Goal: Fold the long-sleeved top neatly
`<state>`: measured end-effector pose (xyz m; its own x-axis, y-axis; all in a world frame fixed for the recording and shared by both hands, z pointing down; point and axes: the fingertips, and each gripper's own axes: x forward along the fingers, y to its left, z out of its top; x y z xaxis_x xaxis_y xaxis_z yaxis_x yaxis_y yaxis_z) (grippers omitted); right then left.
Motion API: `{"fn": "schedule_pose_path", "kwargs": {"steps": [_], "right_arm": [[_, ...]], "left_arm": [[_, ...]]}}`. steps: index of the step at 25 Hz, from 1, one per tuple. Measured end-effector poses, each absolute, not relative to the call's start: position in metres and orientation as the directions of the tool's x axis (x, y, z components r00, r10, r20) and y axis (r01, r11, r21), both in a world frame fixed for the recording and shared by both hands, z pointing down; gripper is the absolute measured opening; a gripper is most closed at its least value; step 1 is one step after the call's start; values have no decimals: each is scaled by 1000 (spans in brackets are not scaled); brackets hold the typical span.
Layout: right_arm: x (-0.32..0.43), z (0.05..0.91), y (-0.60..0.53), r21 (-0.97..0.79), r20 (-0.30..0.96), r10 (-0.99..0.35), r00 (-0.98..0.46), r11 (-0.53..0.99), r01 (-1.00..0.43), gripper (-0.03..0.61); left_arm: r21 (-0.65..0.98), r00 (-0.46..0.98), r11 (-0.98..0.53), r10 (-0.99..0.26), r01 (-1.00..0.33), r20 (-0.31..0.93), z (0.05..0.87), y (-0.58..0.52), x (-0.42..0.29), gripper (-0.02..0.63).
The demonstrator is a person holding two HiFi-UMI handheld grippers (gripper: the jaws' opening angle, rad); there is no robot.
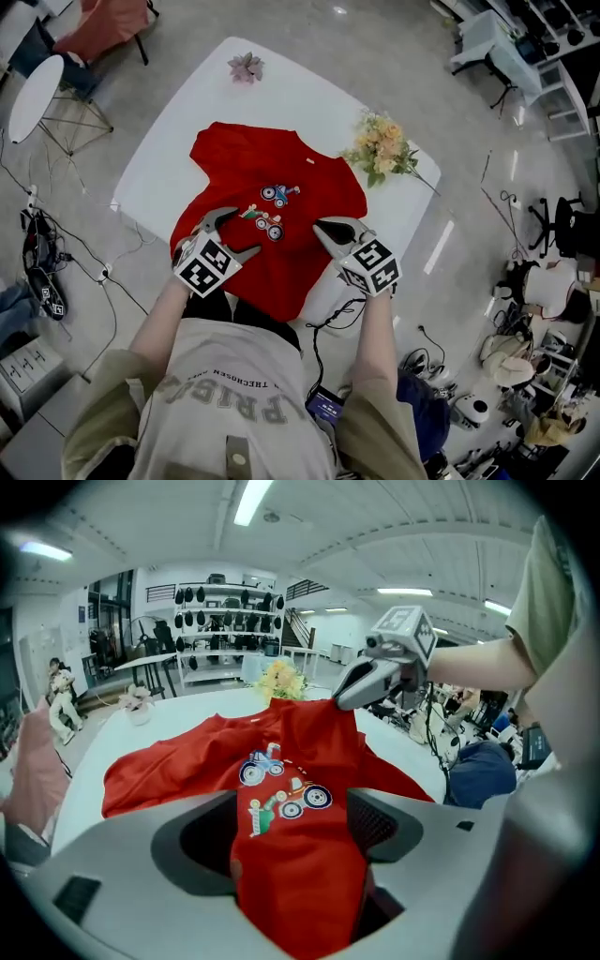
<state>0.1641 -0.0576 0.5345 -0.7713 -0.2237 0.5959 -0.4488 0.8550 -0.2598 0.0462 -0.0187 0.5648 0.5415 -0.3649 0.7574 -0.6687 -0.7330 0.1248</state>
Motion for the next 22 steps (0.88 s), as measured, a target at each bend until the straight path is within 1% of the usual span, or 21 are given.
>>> {"fn": "schedule_pose_path", "kwargs": {"steps": [2,4,7,9,11,12,14,15,16,17,18,20,21,22], "right_arm": [[146,516,-42,-224,580,-155,-800,914,-339,8],[130,501,-25,-205,583,-81,-808,948,-243,8],[114,485,-3,-210,604,18,-797,968,-137,8],[108,478,6,-223,615,51,-787,968,-111,8],[104,474,10,-232,627,58,-777,966,-115,8],[102,472,11,-235,630,56,-774,964,-121,8],[98,470,10,-237,635,43,-771,961,-141,8],[96,470,9,-236,636,33,-771,959,-155,8],[95,470,8,-235,638,20,-770,957,-170,8],[94,472,6,-233,641,6,-767,954,-186,8],[93,474,4,-228,645,-11,-764,952,-206,8],[93,480,-1,-204,661,-62,-748,944,-259,9],[94,484,-3,-190,671,-90,-736,939,-288,9],[96,488,-5,-182,680,-114,-724,931,-317,24]], "left_arm": [[88,547,-772,-360,-629,755,563,-29,48,356],[43,558,-837,-325,-546,763,561,-37,54,356],[-30,576,-941,-230,-336,785,557,-44,71,367],[-53,598,-982,-151,-179,787,553,-46,87,379],[-39,609,-998,-62,-50,791,551,-43,99,379],[-22,609,-1000,-20,-4,793,551,-39,102,379],[16,614,-999,41,46,788,550,-31,105,375],[35,623,-998,60,52,780,549,-27,104,345],[53,636,-997,73,51,768,549,-25,103,270],[69,649,-997,82,46,756,548,-23,102,172],[85,659,-996,90,40,747,549,-21,98,102],[123,658,-992,111,29,744,551,-16,87,64],[149,654,-989,124,17,746,552,-13,79,57],[181,652,-983,136,-2,746,553,-11,71,54]]}}
